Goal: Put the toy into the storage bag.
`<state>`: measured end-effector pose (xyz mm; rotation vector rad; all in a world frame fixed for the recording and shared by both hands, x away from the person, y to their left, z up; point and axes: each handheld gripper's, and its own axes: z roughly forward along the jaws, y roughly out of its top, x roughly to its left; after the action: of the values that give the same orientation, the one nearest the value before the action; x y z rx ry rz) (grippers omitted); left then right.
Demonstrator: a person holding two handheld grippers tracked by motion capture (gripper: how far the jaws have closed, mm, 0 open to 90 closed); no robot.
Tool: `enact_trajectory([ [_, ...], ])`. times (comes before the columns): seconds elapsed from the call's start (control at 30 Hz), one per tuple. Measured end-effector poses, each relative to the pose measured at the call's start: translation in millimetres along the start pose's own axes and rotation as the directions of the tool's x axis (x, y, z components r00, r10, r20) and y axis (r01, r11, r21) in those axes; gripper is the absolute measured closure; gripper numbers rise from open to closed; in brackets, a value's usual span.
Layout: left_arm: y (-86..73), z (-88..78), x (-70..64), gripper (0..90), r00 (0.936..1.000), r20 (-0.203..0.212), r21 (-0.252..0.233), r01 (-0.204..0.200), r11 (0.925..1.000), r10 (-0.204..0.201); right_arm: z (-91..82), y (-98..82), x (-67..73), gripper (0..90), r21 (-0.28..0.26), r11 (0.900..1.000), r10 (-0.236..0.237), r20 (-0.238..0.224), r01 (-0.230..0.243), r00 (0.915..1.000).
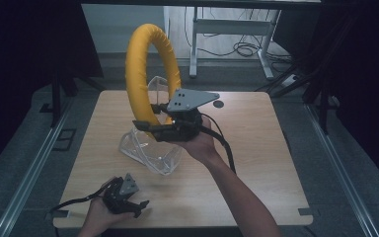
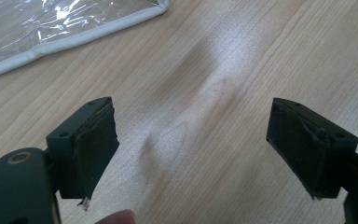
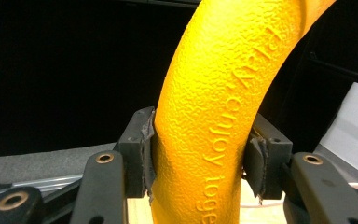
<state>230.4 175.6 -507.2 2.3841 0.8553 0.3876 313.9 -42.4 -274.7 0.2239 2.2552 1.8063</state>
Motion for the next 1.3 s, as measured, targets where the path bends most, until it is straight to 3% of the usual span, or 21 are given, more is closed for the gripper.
enact_trajectory([
  [0.37, -0.1, 0.2, -0.1, 16.1, 1.0000, -0.002, -0.002, 0.001, 1.0000, -0.001, 12.0, -6.2, 0.6, 50.1, 0.002, 1.000, 0.018, -0.034, -0.018, 0.9993],
  [0.7, -0.2, 0.8, 0.0, 16.1, 1.0000, -0.002, 0.002, -0.001, 1.0000, 0.001, 21.6, -22.9, -4.9, 50.0, 0.008, 0.998, 0.057, -0.062, -0.056, 0.9965],
  [1.3, -0.7, 2.7, -0.1, 16.1, 1.0000, -0.004, 0.006, 0.000, 1.0000, 0.000, 28.3, -42.3, -11.3, 50.0, 0.020, 0.995, 0.099, -0.069, -0.098, 0.9926],
])
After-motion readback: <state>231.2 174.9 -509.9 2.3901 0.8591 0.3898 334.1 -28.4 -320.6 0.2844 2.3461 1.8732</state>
